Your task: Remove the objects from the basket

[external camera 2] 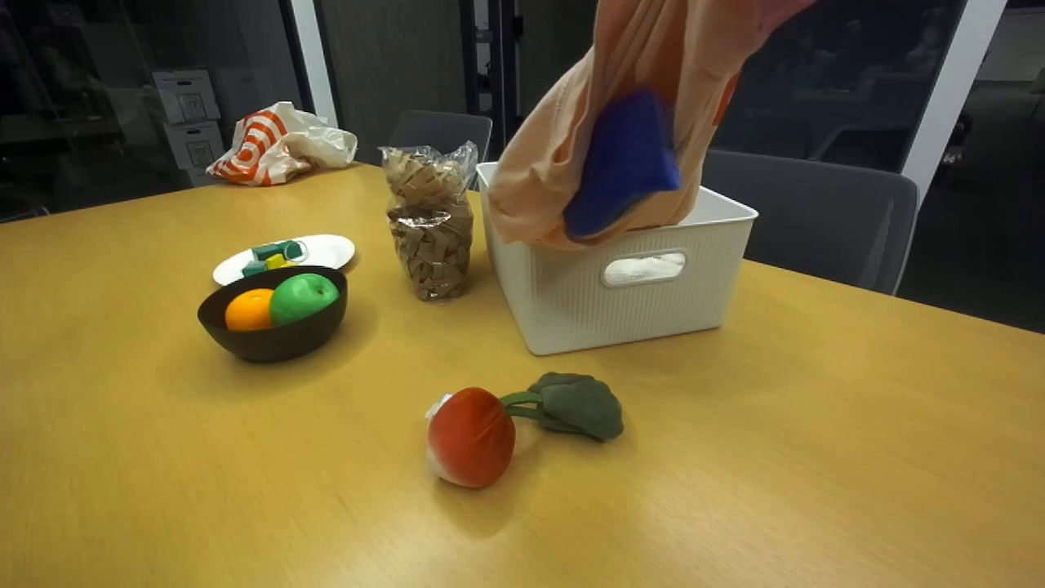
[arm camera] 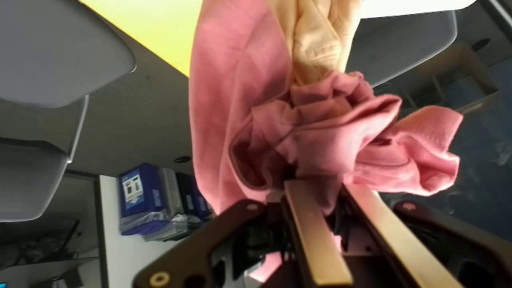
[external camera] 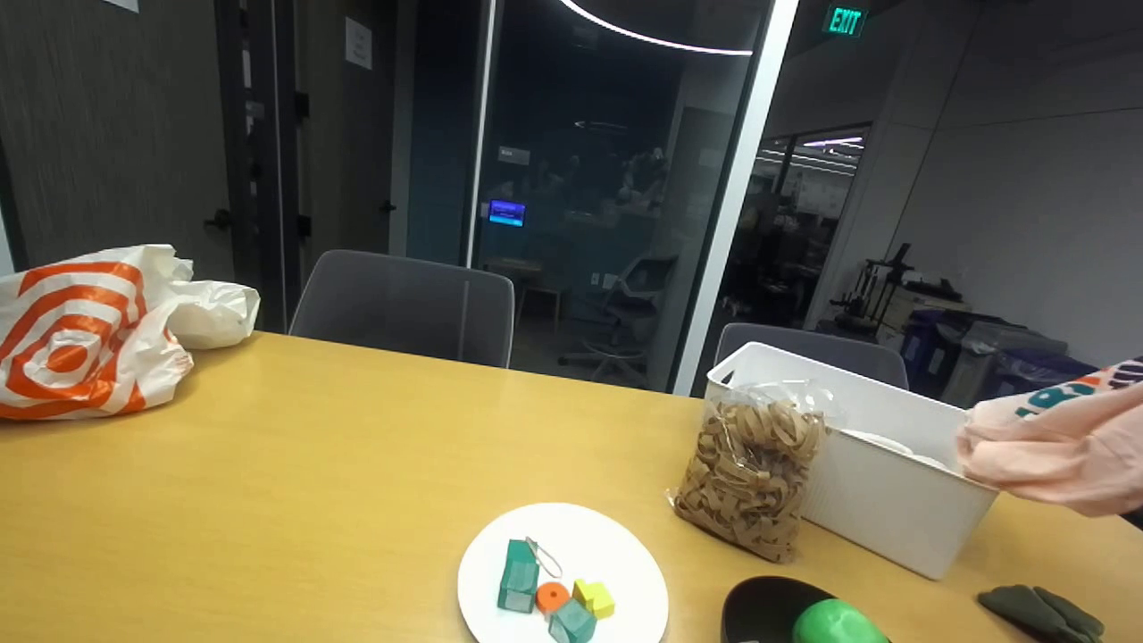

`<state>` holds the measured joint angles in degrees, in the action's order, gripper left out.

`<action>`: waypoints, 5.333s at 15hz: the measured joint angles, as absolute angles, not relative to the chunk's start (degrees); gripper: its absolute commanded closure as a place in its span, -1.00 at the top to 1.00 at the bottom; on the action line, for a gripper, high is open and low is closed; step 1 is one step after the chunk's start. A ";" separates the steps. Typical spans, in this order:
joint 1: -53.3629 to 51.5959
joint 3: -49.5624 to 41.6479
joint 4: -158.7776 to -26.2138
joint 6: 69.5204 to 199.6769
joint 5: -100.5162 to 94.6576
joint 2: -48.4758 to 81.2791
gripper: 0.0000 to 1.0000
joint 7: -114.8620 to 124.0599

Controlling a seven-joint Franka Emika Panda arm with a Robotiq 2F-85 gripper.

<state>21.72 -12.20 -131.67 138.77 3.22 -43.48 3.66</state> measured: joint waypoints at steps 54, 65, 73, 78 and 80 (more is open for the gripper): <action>11.21 -10.77 -141.47 125.50 -5.70 -6.33 0.32 -7.52; 10.60 -10.57 -142.08 129.83 -6.51 -7.43 -0.94 -11.58; 10.77 -10.56 -139.37 119.75 -12.00 -16.31 -0.83 -11.48; 10.60 -11.00 -136.40 105.56 -12.04 -23.13 -0.94 -16.04; 9.64 -11.78 -134.85 98.60 -8.78 -25.52 -1.00 -21.69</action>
<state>9.64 -11.78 -134.85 98.60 -8.78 -25.52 -21.69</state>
